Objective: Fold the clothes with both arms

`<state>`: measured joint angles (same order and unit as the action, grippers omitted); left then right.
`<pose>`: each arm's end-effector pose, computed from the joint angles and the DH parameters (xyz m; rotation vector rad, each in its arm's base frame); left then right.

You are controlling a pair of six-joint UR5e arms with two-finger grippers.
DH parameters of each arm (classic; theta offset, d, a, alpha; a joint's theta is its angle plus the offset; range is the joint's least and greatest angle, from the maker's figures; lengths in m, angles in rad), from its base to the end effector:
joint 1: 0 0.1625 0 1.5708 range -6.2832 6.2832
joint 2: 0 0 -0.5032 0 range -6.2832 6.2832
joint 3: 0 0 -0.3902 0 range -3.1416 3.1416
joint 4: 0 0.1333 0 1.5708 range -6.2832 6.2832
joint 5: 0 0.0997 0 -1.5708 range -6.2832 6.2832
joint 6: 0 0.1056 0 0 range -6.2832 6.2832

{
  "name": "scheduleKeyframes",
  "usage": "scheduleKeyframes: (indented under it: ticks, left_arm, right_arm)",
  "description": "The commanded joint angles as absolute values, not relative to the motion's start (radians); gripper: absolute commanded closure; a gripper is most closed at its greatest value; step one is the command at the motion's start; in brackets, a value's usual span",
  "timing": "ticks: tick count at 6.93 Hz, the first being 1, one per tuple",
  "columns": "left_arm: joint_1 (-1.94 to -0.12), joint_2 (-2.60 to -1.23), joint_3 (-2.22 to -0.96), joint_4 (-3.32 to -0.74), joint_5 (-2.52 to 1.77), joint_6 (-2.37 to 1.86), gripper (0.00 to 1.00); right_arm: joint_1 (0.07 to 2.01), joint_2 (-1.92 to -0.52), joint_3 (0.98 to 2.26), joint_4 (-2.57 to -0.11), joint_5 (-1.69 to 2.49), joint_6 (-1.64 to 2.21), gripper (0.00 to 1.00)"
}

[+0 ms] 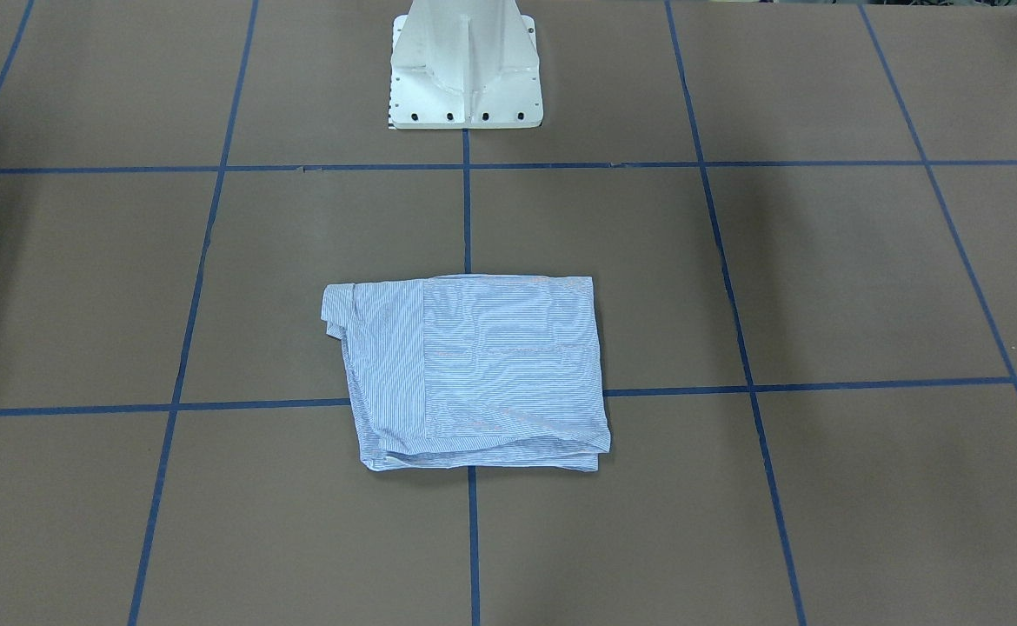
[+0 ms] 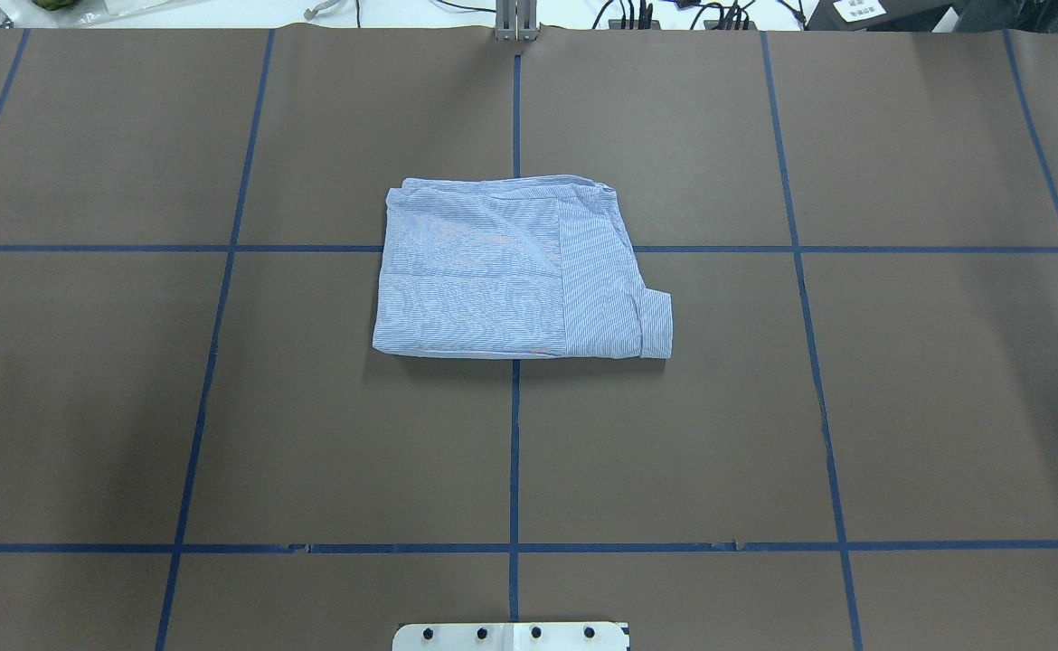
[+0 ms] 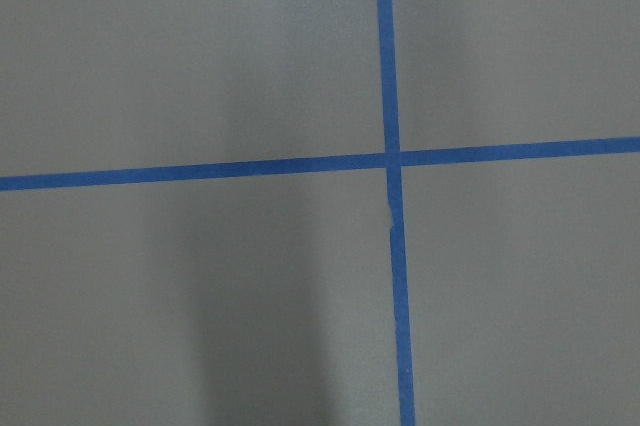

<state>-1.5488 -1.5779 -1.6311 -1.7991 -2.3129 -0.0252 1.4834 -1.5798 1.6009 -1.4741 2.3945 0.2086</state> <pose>-0.0507 -0.5122 0.6848 0.2645 0.7430 0.1067 0.0126 -0.4960 0.7170 -0.0115 -0.8302 0.0656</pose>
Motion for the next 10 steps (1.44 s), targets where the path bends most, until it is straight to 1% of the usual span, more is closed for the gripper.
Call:
scheduleKeyframes:
  ticks: [1,2,3,10]
  left_arm:
    - [-1.551,-1.571,-1.646,-1.784,-2.322,-0.025,0.00]
    - [-1.554,-1.530,-1.664,-1.845,-2.315,-0.032,0.00]
    - [-1.554,-1.528,-1.667,-1.879,-2.322,-0.043,0.00]
    - [-1.552,-1.549,-1.678,-1.876,-2.359,-0.086,0.00]
  right_arm:
    - [1.470,-1.586,1.606,-1.474,2.385,0.206,0.00]
    - [1.468,-1.588,1.605,-1.474,2.382,0.206,0.00]
    - [1.468,-1.589,1.603,-1.468,2.376,0.204,0.00]
    - [1.492,-1.580,1.605,-1.474,2.385,0.198,0.00]
